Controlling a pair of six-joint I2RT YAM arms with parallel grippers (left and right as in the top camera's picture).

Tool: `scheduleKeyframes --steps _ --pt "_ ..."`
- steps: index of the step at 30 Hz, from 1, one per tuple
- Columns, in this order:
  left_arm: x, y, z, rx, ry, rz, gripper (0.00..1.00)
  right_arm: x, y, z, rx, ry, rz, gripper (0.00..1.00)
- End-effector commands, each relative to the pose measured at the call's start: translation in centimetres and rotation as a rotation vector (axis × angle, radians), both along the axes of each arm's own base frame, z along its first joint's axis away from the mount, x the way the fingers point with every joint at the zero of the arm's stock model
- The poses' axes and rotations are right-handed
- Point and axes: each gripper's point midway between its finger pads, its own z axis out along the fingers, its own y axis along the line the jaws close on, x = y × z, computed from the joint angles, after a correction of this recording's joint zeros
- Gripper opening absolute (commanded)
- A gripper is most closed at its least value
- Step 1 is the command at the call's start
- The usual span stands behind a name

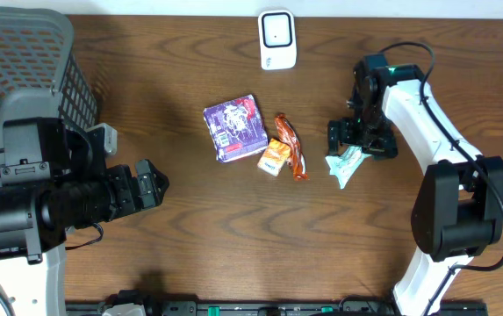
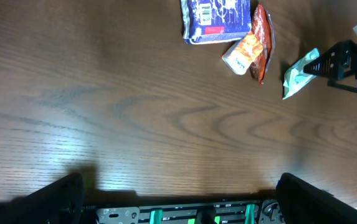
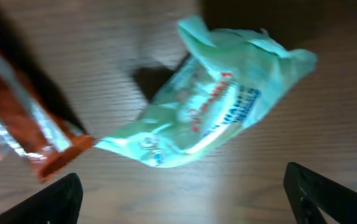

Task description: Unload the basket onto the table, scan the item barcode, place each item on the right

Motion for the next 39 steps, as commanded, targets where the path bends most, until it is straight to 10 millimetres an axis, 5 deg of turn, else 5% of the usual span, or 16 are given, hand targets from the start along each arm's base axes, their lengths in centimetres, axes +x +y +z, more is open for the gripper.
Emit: scheduleKeyframes --steps 1,4,10,15,20,23,31,34,39 --pt "0.0 0.0 -0.1 -0.003 0.004 -0.003 0.98 -0.3 -0.7 -0.6 -0.048 -0.002 -0.012 0.75" --pt "0.0 0.0 -0.1 -0.003 0.004 -0.003 0.98 -0.3 -0.7 -1.1 -0.046 -0.006 -0.013 0.59" --pt "0.0 0.0 -0.1 -0.003 0.004 -0.003 0.98 0.5 0.2 -2.8 0.006 -0.056 -0.021 0.55" --pt "0.0 0.0 -0.1 -0.003 0.004 -0.003 0.98 1.5 3.3 -4.3 0.179 -0.117 -0.020 0.49" --pt "0.0 0.0 -0.1 -0.003 0.004 -0.003 0.98 3.7 6.8 -3.7 0.326 -0.222 0.017 0.50" --pt "0.0 0.0 -0.1 -0.003 0.004 -0.003 0.98 4.8 7.3 -3.2 0.332 -0.266 0.021 0.52" --pt "0.0 0.0 -0.1 -0.003 0.004 -0.003 0.98 7.0 5.8 0.1 0.306 -0.301 -0.011 0.62" --pt "0.0 0.0 -0.1 -0.003 0.004 -0.003 0.98 6.8 3.6 0.7 0.169 -0.279 -0.027 0.52" --pt "0.0 0.0 -0.1 -0.003 0.004 -0.003 0.98 5.9 1.8 0.7 0.028 -0.251 -0.025 0.63"
